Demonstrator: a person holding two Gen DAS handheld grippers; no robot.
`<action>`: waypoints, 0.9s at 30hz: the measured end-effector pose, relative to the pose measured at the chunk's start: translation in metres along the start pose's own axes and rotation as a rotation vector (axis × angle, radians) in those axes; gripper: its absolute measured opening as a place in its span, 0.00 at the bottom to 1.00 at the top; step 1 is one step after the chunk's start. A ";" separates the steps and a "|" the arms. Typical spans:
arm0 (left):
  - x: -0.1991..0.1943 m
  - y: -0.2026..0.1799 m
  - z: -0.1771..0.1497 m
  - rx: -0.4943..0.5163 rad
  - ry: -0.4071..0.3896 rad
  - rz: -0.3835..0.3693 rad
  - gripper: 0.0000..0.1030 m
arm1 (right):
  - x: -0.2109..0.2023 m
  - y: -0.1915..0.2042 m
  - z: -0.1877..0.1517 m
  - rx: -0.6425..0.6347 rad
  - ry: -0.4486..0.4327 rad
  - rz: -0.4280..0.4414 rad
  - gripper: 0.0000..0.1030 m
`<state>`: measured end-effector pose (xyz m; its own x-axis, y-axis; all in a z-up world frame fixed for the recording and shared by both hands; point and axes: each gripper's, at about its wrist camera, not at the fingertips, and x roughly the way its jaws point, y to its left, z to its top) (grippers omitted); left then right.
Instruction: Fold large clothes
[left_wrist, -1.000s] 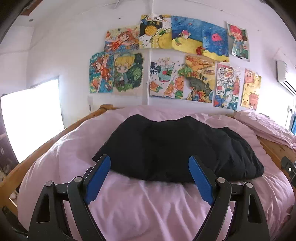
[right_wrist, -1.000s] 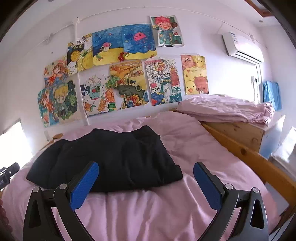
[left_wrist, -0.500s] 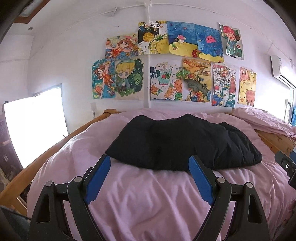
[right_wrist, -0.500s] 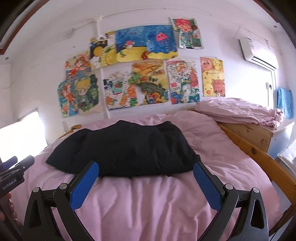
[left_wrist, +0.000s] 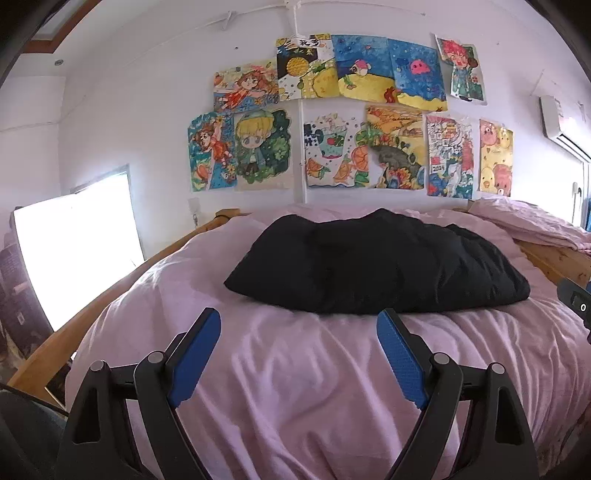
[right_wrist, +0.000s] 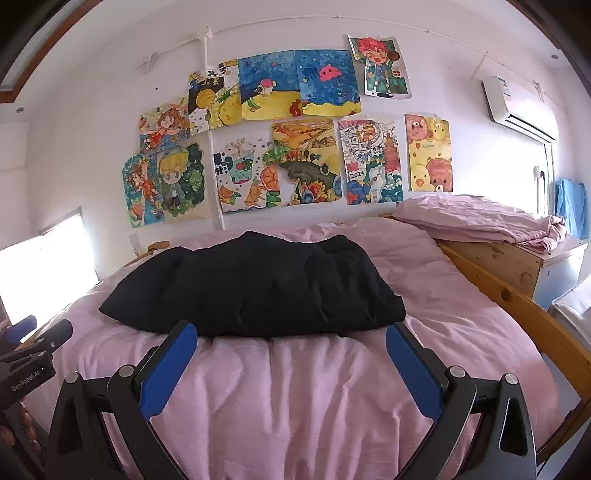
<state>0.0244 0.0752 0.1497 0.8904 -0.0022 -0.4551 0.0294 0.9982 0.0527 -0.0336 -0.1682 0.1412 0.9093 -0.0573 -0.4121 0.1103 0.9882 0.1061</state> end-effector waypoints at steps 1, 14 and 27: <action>0.000 0.000 -0.001 -0.001 0.001 0.004 0.80 | 0.001 0.000 -0.001 -0.002 0.004 -0.003 1.00; 0.007 -0.007 -0.010 0.037 0.038 0.003 0.80 | 0.014 0.004 -0.013 -0.016 0.049 0.023 1.00; 0.009 -0.008 -0.011 0.047 0.040 0.000 0.80 | 0.018 0.003 -0.016 -0.014 0.066 0.037 1.00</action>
<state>0.0272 0.0678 0.1354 0.8718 0.0016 -0.4898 0.0512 0.9942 0.0943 -0.0230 -0.1636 0.1192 0.8841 -0.0120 -0.4671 0.0712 0.9915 0.1092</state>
